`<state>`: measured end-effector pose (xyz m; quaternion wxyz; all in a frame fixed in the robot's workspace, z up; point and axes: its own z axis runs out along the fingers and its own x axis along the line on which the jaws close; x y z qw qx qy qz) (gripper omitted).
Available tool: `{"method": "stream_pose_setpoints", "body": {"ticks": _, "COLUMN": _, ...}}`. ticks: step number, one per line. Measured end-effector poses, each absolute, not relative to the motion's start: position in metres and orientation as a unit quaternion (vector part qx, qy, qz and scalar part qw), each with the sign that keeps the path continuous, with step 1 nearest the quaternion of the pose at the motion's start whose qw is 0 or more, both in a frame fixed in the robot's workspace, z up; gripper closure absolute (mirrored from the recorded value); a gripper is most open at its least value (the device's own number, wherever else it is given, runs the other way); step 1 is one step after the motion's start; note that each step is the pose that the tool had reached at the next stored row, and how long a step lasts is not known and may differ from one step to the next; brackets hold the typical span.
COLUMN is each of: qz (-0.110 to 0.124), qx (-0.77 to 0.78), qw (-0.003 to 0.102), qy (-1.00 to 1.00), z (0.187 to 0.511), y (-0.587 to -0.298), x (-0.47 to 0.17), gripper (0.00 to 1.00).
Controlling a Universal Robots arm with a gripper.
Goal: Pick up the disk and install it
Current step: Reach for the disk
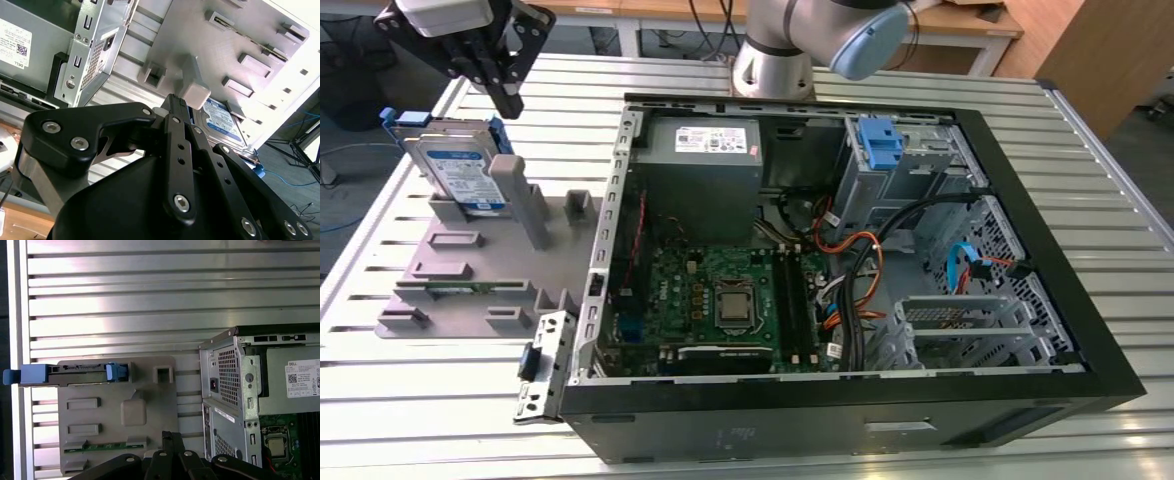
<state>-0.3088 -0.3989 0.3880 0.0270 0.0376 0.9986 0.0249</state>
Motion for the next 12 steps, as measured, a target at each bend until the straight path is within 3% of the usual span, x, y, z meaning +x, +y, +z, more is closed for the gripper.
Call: {"method": "stream_pose_setpoints", "body": {"ticks": 12, "qz": 0.025, "qx": 0.038, "qw": 0.027, "qy": 0.999, "z": 0.3879, "y": -0.3989, "x": -0.3129, "gripper": 0.89}}
